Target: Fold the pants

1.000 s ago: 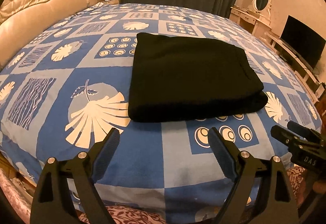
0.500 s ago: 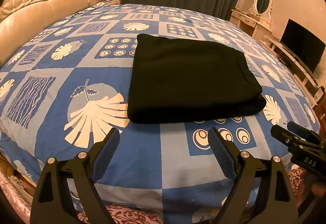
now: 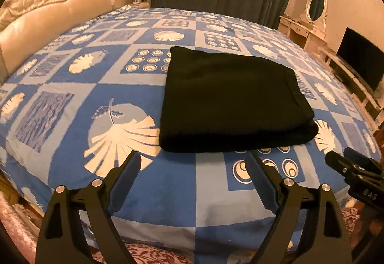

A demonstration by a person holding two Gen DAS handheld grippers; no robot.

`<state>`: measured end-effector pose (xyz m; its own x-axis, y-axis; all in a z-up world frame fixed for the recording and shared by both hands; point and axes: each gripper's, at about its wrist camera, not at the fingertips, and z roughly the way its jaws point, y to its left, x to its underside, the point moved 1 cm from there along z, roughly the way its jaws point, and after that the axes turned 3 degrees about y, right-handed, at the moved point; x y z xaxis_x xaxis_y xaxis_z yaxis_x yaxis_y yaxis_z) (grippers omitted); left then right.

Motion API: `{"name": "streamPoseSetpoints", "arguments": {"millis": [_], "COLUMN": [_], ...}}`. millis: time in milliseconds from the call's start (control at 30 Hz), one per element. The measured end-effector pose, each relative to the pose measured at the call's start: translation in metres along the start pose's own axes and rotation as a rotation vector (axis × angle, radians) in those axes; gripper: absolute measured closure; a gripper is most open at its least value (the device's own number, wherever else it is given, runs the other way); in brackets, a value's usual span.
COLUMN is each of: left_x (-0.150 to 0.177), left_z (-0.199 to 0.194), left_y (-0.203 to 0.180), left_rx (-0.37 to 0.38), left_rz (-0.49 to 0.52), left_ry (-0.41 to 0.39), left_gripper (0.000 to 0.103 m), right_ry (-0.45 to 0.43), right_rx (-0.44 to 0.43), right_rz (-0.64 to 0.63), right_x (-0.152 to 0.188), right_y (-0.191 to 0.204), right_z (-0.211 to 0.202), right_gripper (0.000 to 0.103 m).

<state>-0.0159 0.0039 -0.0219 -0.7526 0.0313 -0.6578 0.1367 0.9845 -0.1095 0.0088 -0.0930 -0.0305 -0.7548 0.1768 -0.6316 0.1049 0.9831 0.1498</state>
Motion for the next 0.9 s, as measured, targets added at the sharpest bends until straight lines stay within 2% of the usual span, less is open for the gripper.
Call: {"name": "streamPoseSetpoints", "arguments": {"millis": [100,300,400,567,700,767,867,900], "left_x": [0.0,0.002,0.002,0.001,0.006,0.006,0.002,0.0], "left_z": [0.0,0.012,0.014,0.016,0.014,0.013,0.01,0.01], "left_y": [-0.001,0.008,0.009,0.015,0.019,0.014,0.002,0.002], "left_rx": [-0.007,0.042,0.033,0.059,-0.03,-0.006,-0.052,-0.054], "left_rz": [0.018,-0.004,-0.004,-0.046,-0.095,-0.047,0.076,0.084], "left_ry": [-0.003,0.048,0.053,0.066,0.043,0.035,0.025,0.019], "left_gripper": [0.016,0.016,0.016,0.015,0.015,0.015,0.015,0.015], "right_ry": [0.002,0.008,0.021,0.04,0.062,0.073,0.085,0.089], "right_rx": [0.0,0.003,0.002,0.0,-0.006,-0.008,-0.004,-0.005], "right_rz": [0.001,0.004,0.008,0.015,0.028,0.033,0.034,0.038], "right_x": [-0.001,0.0,-0.001,0.001,0.003,0.004,0.006,0.007], "right_y": [0.0,-0.001,-0.003,-0.008,-0.012,-0.013,-0.014,-0.015], "right_z": [0.0,0.0,0.003,0.01,0.017,0.021,0.026,0.027], "right_gripper": [0.015,0.015,0.015,0.015,0.015,0.015,0.015,0.015]}}
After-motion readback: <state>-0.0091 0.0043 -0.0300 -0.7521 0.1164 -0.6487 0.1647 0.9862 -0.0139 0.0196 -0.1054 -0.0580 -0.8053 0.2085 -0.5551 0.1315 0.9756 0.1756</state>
